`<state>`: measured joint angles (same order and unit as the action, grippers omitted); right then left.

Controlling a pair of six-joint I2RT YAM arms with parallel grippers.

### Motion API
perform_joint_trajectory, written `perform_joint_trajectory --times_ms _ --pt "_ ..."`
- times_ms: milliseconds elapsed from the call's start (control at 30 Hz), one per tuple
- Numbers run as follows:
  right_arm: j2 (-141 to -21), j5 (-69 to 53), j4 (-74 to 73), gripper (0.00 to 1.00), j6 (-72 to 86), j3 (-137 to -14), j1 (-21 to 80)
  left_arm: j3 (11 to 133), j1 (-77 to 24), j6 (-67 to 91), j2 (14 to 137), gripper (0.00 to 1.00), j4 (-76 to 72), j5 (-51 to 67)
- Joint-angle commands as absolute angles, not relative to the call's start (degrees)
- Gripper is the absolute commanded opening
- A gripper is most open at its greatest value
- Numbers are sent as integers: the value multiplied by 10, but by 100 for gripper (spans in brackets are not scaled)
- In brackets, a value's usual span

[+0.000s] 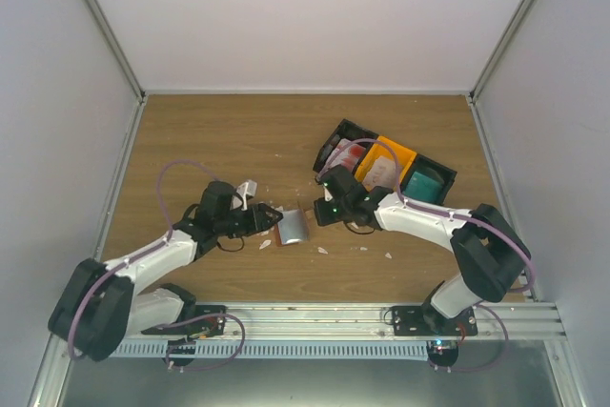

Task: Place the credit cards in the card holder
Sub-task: Open the card holder at the center of the board.

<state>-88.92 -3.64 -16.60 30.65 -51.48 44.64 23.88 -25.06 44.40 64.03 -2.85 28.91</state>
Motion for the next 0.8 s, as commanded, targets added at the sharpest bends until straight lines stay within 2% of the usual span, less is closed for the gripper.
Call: perform_joint_trajectory --times_ms 0,300,600,767 --pt "-892 12 -177 1 306 -505 441 255 -250 428 700 47 -103 360" --pt "-890 16 -169 0 311 -496 437 326 -253 383 824 39 -74 361" --pt "-901 61 -166 1 310 -473 432 336 -253 367 881 38 -51 351" --pt "-913 93 -175 0 306 -476 432 343 -253 357 903 33 -30 346"
